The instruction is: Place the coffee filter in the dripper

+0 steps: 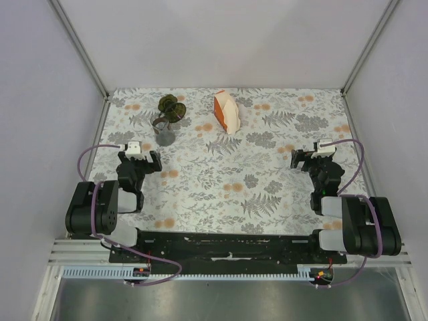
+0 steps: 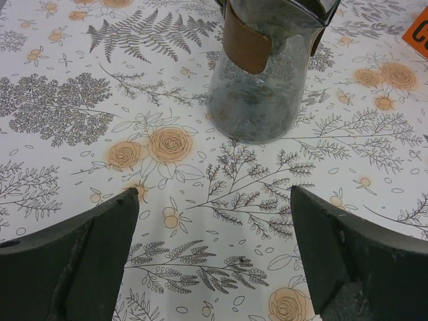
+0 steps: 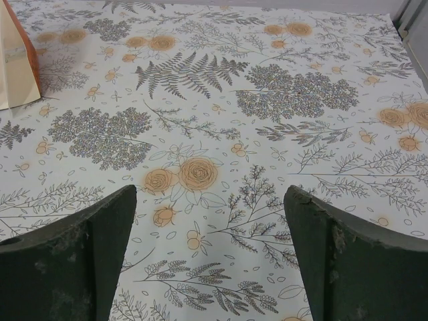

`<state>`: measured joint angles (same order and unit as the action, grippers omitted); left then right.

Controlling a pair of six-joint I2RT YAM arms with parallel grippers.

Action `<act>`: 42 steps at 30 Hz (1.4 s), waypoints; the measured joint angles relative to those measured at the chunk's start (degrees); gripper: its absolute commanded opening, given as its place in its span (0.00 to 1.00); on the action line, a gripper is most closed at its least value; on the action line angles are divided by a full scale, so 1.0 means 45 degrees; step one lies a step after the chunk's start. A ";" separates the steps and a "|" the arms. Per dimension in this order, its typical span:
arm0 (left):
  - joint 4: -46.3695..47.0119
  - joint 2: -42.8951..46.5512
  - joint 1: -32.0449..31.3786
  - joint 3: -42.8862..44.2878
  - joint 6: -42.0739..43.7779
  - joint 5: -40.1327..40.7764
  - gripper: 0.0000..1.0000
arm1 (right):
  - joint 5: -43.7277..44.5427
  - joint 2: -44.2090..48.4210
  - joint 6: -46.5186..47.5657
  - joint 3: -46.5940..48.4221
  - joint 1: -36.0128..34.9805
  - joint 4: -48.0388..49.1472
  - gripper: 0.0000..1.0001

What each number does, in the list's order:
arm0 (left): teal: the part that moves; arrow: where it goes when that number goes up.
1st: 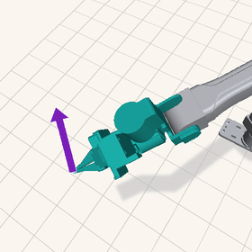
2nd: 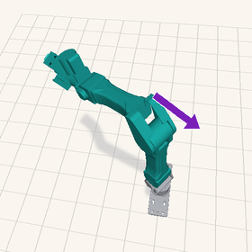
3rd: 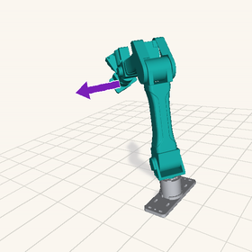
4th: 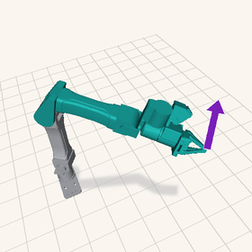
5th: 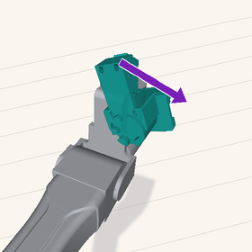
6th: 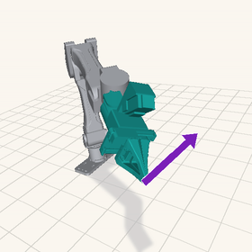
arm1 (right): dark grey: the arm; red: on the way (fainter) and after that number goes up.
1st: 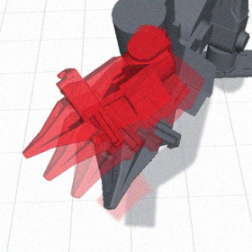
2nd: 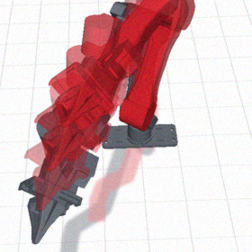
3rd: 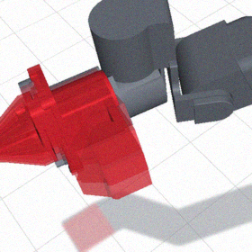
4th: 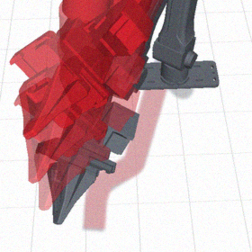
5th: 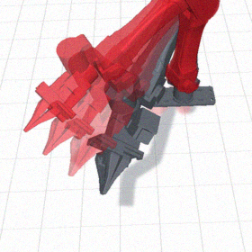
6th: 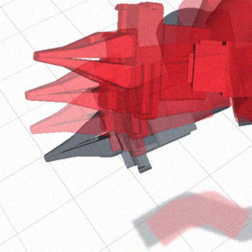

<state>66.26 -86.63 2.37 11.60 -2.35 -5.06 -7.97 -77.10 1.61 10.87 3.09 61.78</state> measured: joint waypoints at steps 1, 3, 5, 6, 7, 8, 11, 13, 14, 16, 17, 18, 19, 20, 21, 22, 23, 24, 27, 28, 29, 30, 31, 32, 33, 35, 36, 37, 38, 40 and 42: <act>-0.0005 0.0000 0.0000 0.0005 0.0010 0.0000 1.00 | 0.0000 0.0000 0.0000 0.0000 0.0000 0.0000 0.98; -0.0005 0.0000 0.0000 0.0010 0.0024 0.0000 1.00 | 0.0010 0.0010 -0.0005 0.0000 0.0000 0.0000 0.98; -0.0005 0.0000 0.0000 0.0010 0.0034 0.0000 1.00 | 0.0073 0.0243 -0.0019 0.0005 0.0000 -0.0291 0.98; -0.0005 0.0000 0.0000 0.0010 0.0039 0.0000 1.00 | 0.0121 0.0559 -0.0024 0.0024 0.0000 -0.0661 0.98; -0.0010 0.0000 0.0000 0.0010 0.0049 0.0000 0.99 | 0.0180 0.1010 -0.0029 0.0073 0.0000 -0.1156 0.98; -0.0010 0.0000 0.0000 0.0010 0.0058 0.0000 0.99 | 0.0228 0.1598 -0.0058 0.0170 0.0000 -0.1739 0.98; 0.0010 0.0000 0.0000 0.0010 0.0063 -0.0053 0.99 | 0.0296 0.3453 -0.0364 0.0933 0.0000 -0.3599 0.98; -0.0180 0.0107 0.0000 0.0019 0.0063 -0.0146 1.00 | 0.0029 0.4444 -0.0549 0.1783 0.0000 -0.4974 0.98; -0.0578 0.0306 0.0000 0.0087 0.0068 -0.0204 0.99 | -0.0126 0.4804 -0.0617 0.2239 0.0005 -0.5620 0.98; -0.1996 0.1005 0.0000 0.0520 0.0146 -0.0272 0.95 | -0.0559 0.5382 -0.0792 0.3371 0.0000 -0.7198 0.98; -0.2963 0.1462 0.0000 0.0967 0.0262 -0.0345 0.93 | -0.0835 0.5600 -0.0899 0.3993 0.0000 -0.8043 0.98; -0.4007 0.1904 0.0000 0.1564 0.0379 -0.0466 0.91 | -0.1064 0.5746 -0.0976 0.4415 0.0000 -0.8621 0.98; -0.4896 0.2244 0.0000 0.2152 0.0491 -0.0617 0.89 | -0.1355 0.5867 -0.1064 0.4833 0.0000 -0.9267 0.98; -0.6101 0.2623 0.0000 0.2919 0.0656 -0.0835 0.88 | -0.1685 0.5969 -0.1185 0.5255 0.0000 -0.9952 0.98; -0.7004 0.2919 0.0000 0.3575 0.0801 -0.1044 0.88 | -0.1885 0.6013 -0.1287 0.5513 0.0000 -1.0375 0.98; -0.8174 0.3283 0.0000 0.4367 0.1015 -0.1277 0.88 | -0.2137 0.6033 -0.1438 0.5848 0.0000 -1.0977 0.98; -0.9156 0.3638 0.0000 0.5008 0.1190 -0.1404 0.88 | -0.2312 0.6033 -0.1559 0.6086 0.0000 -1.1443 0.98; -1.0161 0.4041 0.0000 0.5625 0.1379 -0.1603 0.88 | -0.2497 0.6023 -0.1700 0.6334 0.0000 -1.1973 0.98; -1.2920 0.4867 0.0000 0.7295 0.1919 -0.2108 0.89 | -0.3070 0.5935 -0.2035 0.6781 0.0000 -1.3066 0.98; -1.3799 0.4847 0.0000 0.8014 0.2016 -0.2336 0.89 | -0.3269 0.5867 -0.2118 0.6863 0.0000 -1.3318 0.98; -1.4668 0.4624 0.0000 0.8830 0.2059 -0.2565 0.89 | -0.3507 0.5761 -0.2171 0.6955 0.0000 -1.3576 0.98; -1.5582 0.4187 0.0000 0.9860 0.2069 -0.2778 0.89 | -0.3745 0.5595 -0.2220 0.7082 0.0000 -1.3877 0.98; -1.6291 0.3648 -0.0005 1.0826 0.2064 -0.2977 0.89 | -0.3871 0.5464 -0.2239 0.7179 0.0000 -1.4086 0.98; -1.6966 0.2973 -0.0015 1.1808 0.2064 -0.3118 0.88 | -0.4027 0.5270 -0.2254 0.7325 0.0000 -1.4387 0.98; -1.7505 0.2239 -0.0034 1.2769 0.2059 -0.3181 0.87 | -0.4109 0.5105 -0.2254 0.7451 0.0000 -1.4630 0.98; -1.8355 0.0631 -0.0049 1.4421 0.2059 -0.3128 0.83 | -0.4269 0.4789 -0.2249 0.7689 0.0000 -1.5120 0.98; -1.8884 -0.0175 -0.0058 1.5130 0.2064 -0.2963 0.80 | -0.4318 0.4648 -0.2254 0.7791 0.0000 -1.5344 0.98; -1.9360 -0.0957 -0.0058 1.5747 0.2069 -0.2778 0.79 | -0.4362 0.4541 -0.2249 0.7849 0.0000 -1.5523 0.98; -1.9734 -0.1647 -0.0058 1.6232 0.2084 -0.2560 0.78 | -0.4376 0.4454 -0.2249 0.7883 0.0000 -1.5669 0.98; -2.0512 -0.2905 -0.0058 1.7126 0.2171 -0.2161 0.76 | -0.4415 0.4299 -0.2244 0.7907 0.0000 -1.5868 0.98; -2.1226 -0.3978 -0.0058 1.7840 0.2297 -0.1826 0.74 | -0.4459 0.4143 -0.2239 0.7936 0.0000 -1.6058 0.98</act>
<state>-29.26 -104.53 2.11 91.88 7.99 -13.28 -28.03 -58.46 -8.47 46.59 3.09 -10.48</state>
